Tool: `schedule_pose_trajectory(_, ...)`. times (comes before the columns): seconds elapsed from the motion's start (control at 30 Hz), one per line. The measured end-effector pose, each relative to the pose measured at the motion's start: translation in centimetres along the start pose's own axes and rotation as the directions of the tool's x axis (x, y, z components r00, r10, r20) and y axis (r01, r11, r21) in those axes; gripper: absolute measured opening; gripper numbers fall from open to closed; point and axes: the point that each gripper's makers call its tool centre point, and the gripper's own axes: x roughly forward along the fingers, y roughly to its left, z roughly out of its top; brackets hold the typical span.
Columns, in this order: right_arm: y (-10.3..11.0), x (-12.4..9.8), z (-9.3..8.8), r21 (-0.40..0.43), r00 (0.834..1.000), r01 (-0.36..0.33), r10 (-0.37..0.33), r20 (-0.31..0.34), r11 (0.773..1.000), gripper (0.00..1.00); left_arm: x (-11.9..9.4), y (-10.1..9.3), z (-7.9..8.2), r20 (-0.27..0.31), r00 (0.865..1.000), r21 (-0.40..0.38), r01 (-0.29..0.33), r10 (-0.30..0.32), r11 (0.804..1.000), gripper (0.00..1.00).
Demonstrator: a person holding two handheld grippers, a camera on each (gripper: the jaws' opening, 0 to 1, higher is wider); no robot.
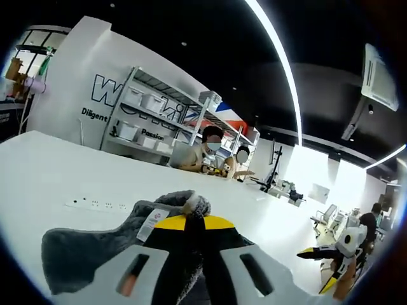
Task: Fold the towel on the table until its edges align and the towel forms a compact rectangular stack.
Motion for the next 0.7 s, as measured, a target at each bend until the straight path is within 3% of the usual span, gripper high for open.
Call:
schedule_pose_trajectory(0.23, 0.0, -0.4, 0.3, -0.005, 1.000, 0.003, -0.003, 0.011, 1.000, 0.99, 1.9, -2.1, 0.1, -0.005, 0.999, 0.007, 0.036, -0.036, 0.999, 0.08)
schedule_pose_trajectory(0.7, -0.5, -1.6, 0.0, -0.007, 1.000, 0.013, -0.013, 0.007, 1.000, 0.99, 6.9, -6.2, -1.2, -0.040, 0.993, -0.008, 0.112, -0.113, 0.994, 0.08)
